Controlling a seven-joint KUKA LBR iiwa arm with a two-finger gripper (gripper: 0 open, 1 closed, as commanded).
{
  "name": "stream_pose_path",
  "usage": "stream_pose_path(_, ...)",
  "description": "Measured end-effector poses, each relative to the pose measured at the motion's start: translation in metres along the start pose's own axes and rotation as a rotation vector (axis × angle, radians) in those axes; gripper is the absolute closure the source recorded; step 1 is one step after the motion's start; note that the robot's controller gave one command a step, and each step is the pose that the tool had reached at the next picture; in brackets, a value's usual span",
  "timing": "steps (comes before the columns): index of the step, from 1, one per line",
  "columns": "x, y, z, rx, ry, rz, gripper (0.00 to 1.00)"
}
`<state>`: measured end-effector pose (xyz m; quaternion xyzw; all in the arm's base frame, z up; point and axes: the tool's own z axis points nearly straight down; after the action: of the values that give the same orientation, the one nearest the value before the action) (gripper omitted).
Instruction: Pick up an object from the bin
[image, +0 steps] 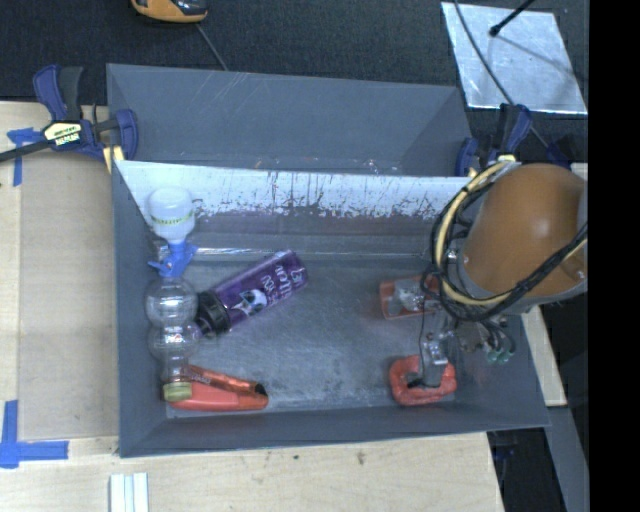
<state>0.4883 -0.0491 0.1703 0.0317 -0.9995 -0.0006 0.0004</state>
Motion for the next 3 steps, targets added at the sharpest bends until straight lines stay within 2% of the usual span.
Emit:
stream_pose_path(1, -0.001, -0.016, 0.020, 0.005, -0.012, 0.021, 0.00)
stream_pose_path(2, -0.012, -0.048, 0.069, -0.002, -0.004, -0.089, 0.00)
stream_pose_path(3, -0.005, -0.067, 0.091, 0.004, -0.001, -0.025, 0.00)
